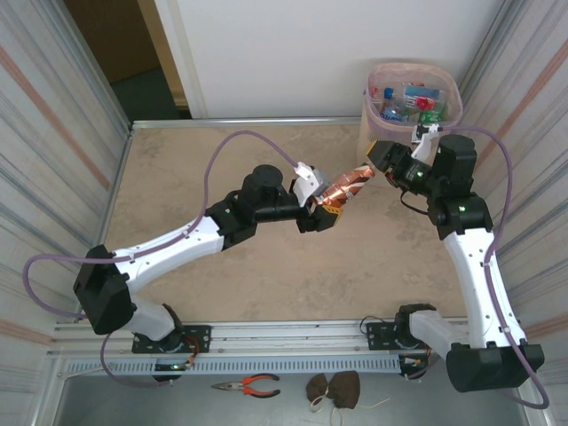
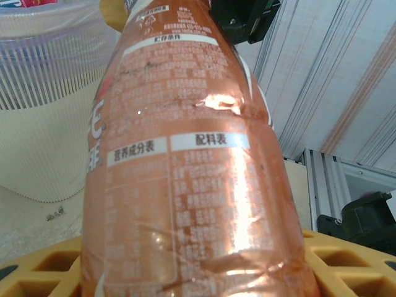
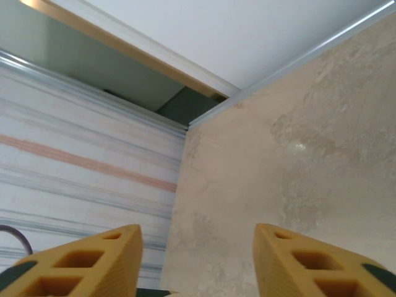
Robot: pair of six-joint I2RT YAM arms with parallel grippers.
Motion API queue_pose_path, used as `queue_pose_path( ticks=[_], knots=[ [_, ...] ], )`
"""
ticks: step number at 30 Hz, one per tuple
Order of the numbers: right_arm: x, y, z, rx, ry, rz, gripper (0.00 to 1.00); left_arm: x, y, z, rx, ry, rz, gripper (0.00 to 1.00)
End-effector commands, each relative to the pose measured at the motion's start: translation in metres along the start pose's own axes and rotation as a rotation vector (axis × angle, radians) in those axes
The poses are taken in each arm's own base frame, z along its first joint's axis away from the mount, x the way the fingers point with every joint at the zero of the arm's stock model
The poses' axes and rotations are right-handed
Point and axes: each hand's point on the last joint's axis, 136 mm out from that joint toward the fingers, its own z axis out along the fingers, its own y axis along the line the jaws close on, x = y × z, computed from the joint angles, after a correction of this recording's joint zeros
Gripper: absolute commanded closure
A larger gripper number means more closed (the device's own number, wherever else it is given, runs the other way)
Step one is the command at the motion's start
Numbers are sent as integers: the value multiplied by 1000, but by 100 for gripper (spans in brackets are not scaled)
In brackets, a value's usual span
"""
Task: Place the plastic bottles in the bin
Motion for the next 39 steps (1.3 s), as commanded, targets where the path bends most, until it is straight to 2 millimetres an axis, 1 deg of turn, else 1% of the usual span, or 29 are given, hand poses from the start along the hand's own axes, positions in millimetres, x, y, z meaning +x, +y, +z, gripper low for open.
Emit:
queue_pose_path(
  ticks=[1,5,8,9,13,14,17,20,23,26,30,33,35,39],
  knots=[
    [-6,21,-8,-45,-34,-14,58,-16,-4,-11,9,-51,41,51],
    [-4,23,-8,-49,-33,-1,66,-18,-4,-10,8,-53,39,51],
    [-6,24,-9,-45,-49,4,70,-18,-3,-10,5,-55,36,47],
    [-6,24,-9,-42,-54,6,71,-19,-3,-10,1,-58,36,45],
    [-16,21,-12,-7,-103,-10,72,-22,1,-15,-29,-68,37,31],
    [-19,21,-14,1,-117,-19,72,-21,1,-16,-37,-67,36,29],
    [-37,21,-21,29,-178,-42,72,-20,5,-21,-61,-66,36,24],
    [-63,18,-26,59,-242,-51,72,-19,7,-28,-80,-63,34,22],
    [-96,14,-35,105,-333,-78,72,-15,10,-33,-103,-55,33,22],
    [-135,8,-43,153,-433,-101,71,-13,11,-39,-119,-54,32,21],
    [-186,-7,-49,211,-565,-110,72,-12,15,-45,-141,-53,30,21],
    [-219,-18,-46,241,-639,-111,72,-11,18,-48,-156,-51,29,21],
    [-237,-24,-42,260,-686,-116,72,-10,21,-51,-167,-52,27,21],
    [-266,-48,-32,310,-773,-110,73,-8,26,-54,-180,-49,19,21]
  ],
)
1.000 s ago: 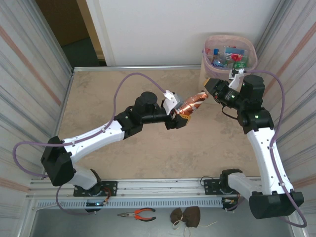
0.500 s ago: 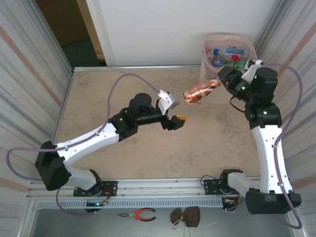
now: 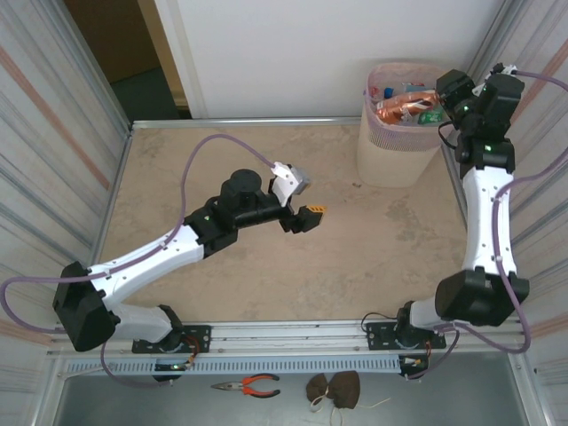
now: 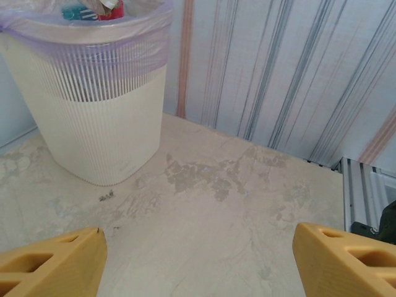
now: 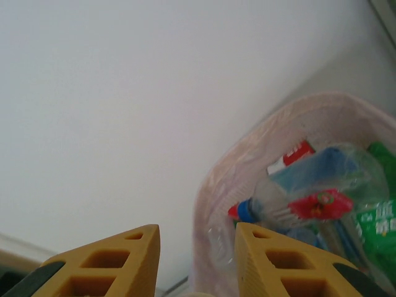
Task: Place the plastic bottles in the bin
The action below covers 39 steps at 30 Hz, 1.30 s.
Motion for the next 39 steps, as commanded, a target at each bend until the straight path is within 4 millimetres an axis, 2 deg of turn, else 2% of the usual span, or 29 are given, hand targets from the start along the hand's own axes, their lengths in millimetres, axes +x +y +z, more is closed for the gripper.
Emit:
queue_pose_path(
  ticks=[1,4,7,16,18,21,24,29,35,39],
  knots=[
    [-36,1,14,12,-169,-39,73,-8,5,-11,-29,-26,19,21],
    [-40,-16,31,55,-225,-26,74,-5,10,-12,-38,-18,12,21],
    [-34,-30,46,78,-262,-10,74,-1,15,-13,-47,-12,-3,21],
    [24,-58,79,130,-241,-49,74,6,25,-15,-61,-3,-25,21],
    [33,-66,81,155,-234,-56,74,6,25,-15,-62,-2,-28,21],
    [40,-80,75,201,-234,-60,64,7,26,-17,-62,-2,-32,21],
    [31,-83,62,236,-258,-87,52,7,25,-18,-61,-6,-33,21],
    [2,-76,35,254,-285,-131,45,7,24,-20,-54,-10,-40,21],
    [-30,-65,6,248,-317,-182,42,6,22,-20,-47,-19,-44,22],
    [-33,-48,5,186,-274,-221,47,7,22,-20,-47,-18,-48,22]
  ],
)
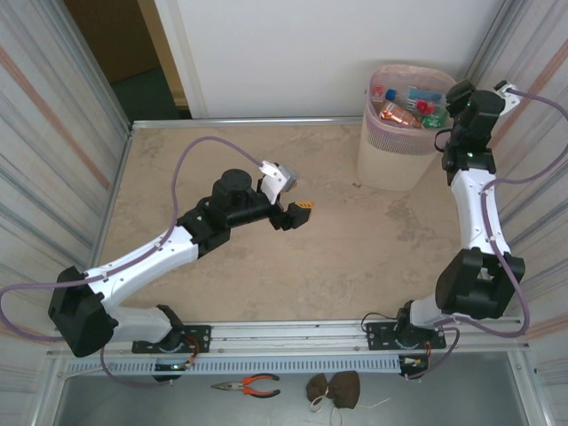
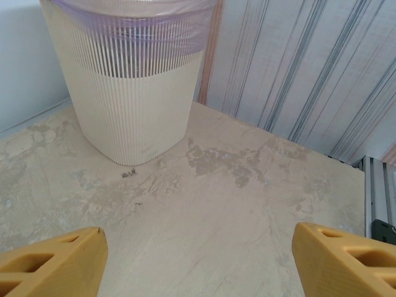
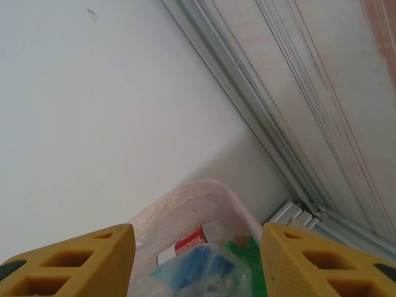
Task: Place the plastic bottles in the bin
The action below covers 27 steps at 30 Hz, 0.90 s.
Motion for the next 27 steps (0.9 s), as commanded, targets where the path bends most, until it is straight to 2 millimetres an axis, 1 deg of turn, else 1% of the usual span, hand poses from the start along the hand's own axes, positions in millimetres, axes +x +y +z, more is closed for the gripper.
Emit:
queue_pose_path(
  ticks=[1,4,6,8,10,12,15,16,17,18,20,22,23,26,27],
  knots=[
    [-10,28,-9,-99,40,-62,47,-11,-4,-9,15,-43,1,22],
    [-3,42,-9,-165,99,-72,50,-9,-2,-9,8,-37,0,22],
    [3,47,-10,-190,135,-73,52,-7,0,-9,-8,-26,-2,23],
    [6,53,-15,-221,165,-82,52,-3,5,-9,-33,-6,-7,23],
    [12,55,-23,-239,205,-112,52,3,14,-11,-76,26,-20,23],
    [17,56,-33,-254,237,-151,50,11,28,-14,-127,64,-49,23],
    [27,54,-54,-281,274,-220,42,27,49,-24,-195,97,-100,22],
    [33,51,-61,-293,289,-244,39,33,58,-28,-224,107,-115,21],
    [34,49,-68,-296,290,-261,37,38,65,-32,-253,117,-128,21],
    [41,43,-75,-293,308,-281,34,44,74,-38,-286,129,-141,20],
    [52,34,-88,-294,333,-322,27,59,92,-49,-360,166,-159,19],
    [66,22,-102,-289,366,-360,18,74,110,-63,-441,205,-183,16],
    [72,17,-108,-288,378,-376,15,79,116,-70,-469,216,-189,15],
    [93,-4,-121,-272,410,-418,4,95,138,-93,-572,230,-208,2],
    [103,-13,-124,-263,423,-433,1,102,145,-101,-603,233,-219,1]
  ],
)
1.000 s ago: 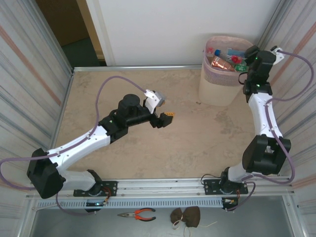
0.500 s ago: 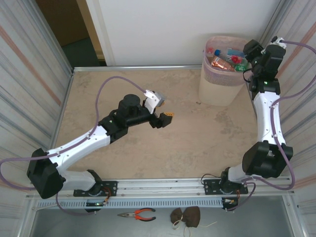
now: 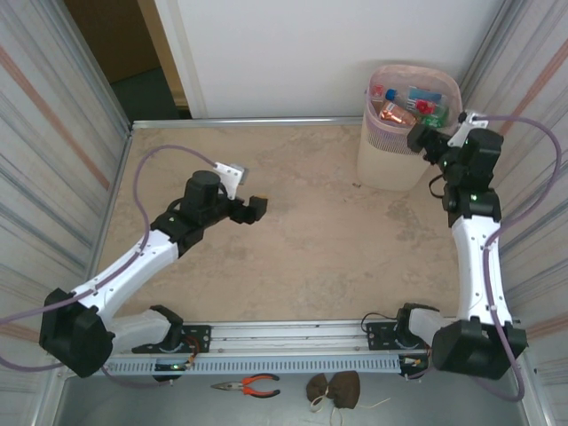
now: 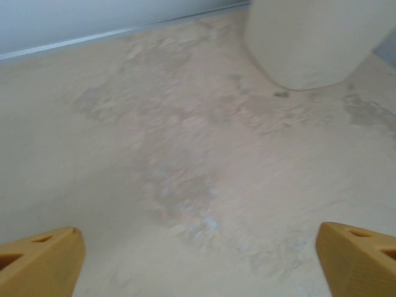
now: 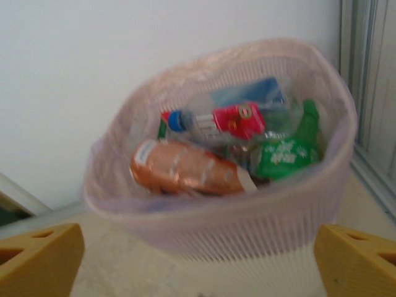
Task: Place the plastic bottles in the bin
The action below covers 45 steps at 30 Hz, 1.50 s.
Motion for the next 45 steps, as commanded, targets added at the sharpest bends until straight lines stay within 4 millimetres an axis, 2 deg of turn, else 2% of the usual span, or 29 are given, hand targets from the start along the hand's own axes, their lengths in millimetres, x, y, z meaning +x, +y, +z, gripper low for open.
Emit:
queue_pose_path(
  ticks=[1,9,14,19,24,28,32,34,43,45],
  knots=[
    [43,-9,-1,13,81,-83,1,19,39,-13,-138,20,-37,1],
    [138,-49,21,104,143,-141,1,49,115,-28,-414,3,-82,1],
    [185,-61,43,113,146,-202,1,68,143,-24,-511,-8,-24,1],
    [216,-65,57,103,130,-236,1,89,161,-14,-553,-11,14,1],
    [227,-64,62,79,94,-241,1,97,175,-8,-533,-111,-10,1],
    [235,-57,71,48,85,-287,1,88,181,-8,-504,-192,29,1],
    [246,-56,78,31,101,-306,1,84,189,-8,-426,-267,-26,1],
    [253,-57,82,28,112,-307,1,89,194,-2,-413,-260,-35,2],
    [254,-62,87,26,145,-274,1,101,198,27,-341,-174,-45,1],
    [251,-71,89,67,151,-246,1,100,200,30,-339,-168,-39,1]
  ],
)
